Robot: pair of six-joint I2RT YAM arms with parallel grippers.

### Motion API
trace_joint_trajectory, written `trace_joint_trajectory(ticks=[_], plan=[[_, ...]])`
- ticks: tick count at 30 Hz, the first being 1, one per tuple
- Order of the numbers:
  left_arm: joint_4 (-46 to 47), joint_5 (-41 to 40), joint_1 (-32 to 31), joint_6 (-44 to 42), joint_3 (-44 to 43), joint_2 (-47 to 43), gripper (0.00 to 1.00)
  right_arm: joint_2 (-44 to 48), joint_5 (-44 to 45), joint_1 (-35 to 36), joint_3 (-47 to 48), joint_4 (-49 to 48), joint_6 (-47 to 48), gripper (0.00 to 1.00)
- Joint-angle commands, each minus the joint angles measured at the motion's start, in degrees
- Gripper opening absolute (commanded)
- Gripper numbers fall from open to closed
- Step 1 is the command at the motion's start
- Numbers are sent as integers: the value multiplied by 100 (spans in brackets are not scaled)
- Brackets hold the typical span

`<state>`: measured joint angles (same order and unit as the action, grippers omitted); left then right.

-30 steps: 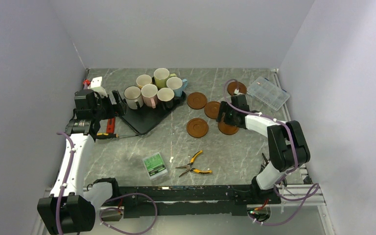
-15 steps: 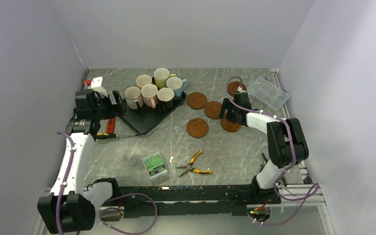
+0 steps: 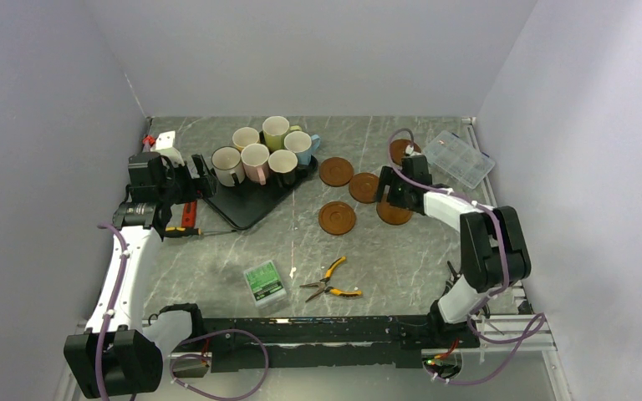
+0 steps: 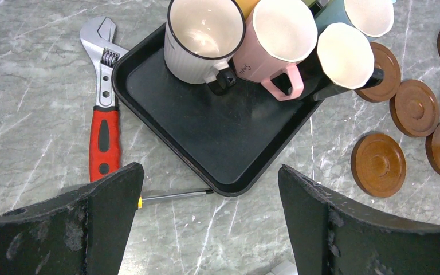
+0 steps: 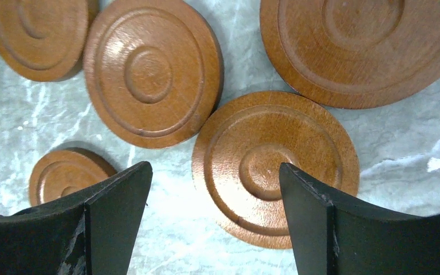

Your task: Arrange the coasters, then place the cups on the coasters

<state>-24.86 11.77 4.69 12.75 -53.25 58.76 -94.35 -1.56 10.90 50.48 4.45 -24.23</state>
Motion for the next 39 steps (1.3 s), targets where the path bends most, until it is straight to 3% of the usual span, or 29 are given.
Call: trace_joint_trajectory(ticks=[1,6,23,39], plan=[[95,97,8,-31,-80,-36,94,610,80,-26,455,146,273,87],[96,109,6,-27,-80,-52,94,431,611,-50,900,289,379,86],[104,148,6,-27,-75,-59,94,-1412,310,-526,2302,347,540,87],[99,166,6,-19,-80,-33,94,-2088,1011,-489,2821,909,721,68]])
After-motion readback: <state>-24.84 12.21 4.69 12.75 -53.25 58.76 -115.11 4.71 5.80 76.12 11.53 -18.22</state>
